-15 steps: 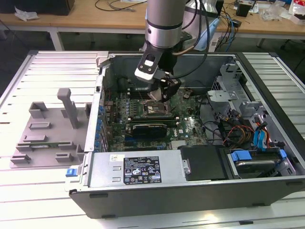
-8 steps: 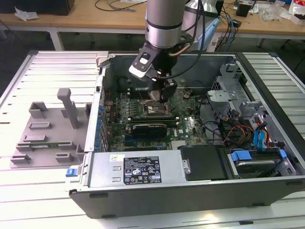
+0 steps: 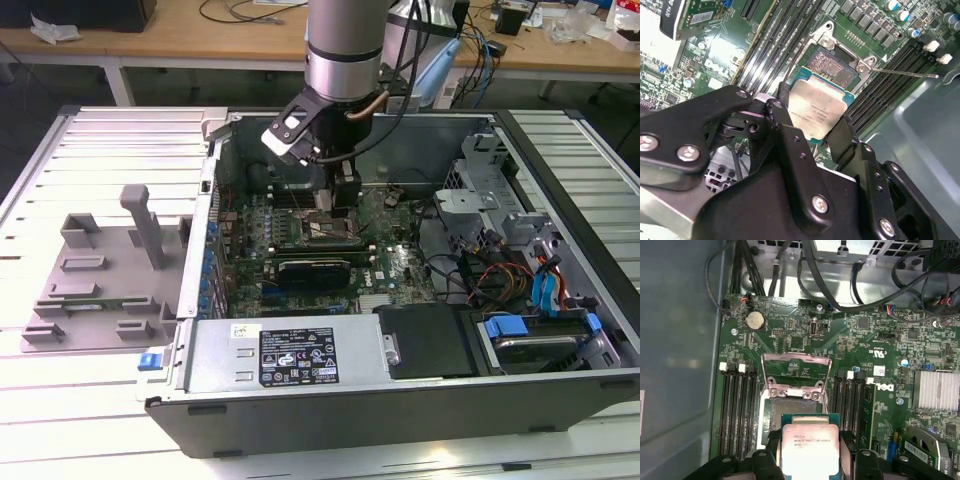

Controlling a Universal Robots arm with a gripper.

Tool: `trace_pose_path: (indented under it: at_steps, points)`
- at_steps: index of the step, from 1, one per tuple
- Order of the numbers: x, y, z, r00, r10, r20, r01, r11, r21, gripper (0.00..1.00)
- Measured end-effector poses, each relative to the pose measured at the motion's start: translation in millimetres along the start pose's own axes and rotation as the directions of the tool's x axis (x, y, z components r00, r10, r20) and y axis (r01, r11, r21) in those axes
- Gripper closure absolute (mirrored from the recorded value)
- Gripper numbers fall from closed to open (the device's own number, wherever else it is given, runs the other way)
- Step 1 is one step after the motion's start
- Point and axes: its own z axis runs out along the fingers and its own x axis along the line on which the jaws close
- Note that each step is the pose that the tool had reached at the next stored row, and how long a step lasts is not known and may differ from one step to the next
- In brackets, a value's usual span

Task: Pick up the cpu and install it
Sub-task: 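Place the cpu into insertion slot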

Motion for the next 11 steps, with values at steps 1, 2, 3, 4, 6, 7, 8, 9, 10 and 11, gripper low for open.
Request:
trace_pose_path:
  at_steps: [1,2,3,4,6,7,8,9,10,11]
  points:
    - [-0.1,-0.1,0.8,1.0000,0.001,0.0002,-0.001,1.0000,0.0000,0.45]
    - [-0.1,-0.2,3.3,1.0000,0.003,0.0006,-0.003,1.0000,-0.0024,0.45]
    - [-0.1,-0.3,4.8,1.0000,0.004,0.0007,-0.004,1.0000,-0.0046,0.45]
    - [-0.1,-0.3,5.9,1.0000,0.005,0.0008,-0.005,1.0000,-0.0064,0.45]
    - [-0.1,-0.3,7.6,1.0000,0.006,0.0012,-0.006,0.9999,-0.0082,0.45]
    - [-0.1,-0.4,7.7,1.0000,0.006,0.0011,-0.006,0.9999,-0.0084,0.45]
    - [-0.1,-0.4,7.8,1.0000,0.006,0.0011,-0.006,0.9999,-0.0084,0.45]
    - [-0.1,-0.4,7.8,1.0000,0.007,0.0011,-0.007,0.9999,-0.0083,0.45]
    - [-0.1,-0.4,8.0,1.0000,0.006,0.0011,-0.006,0.9999,-0.0087,0.45]
    - [0.0,-0.4,8.5,1.0000,0.007,0.0009,-0.007,0.9999,-0.0100,0.45]
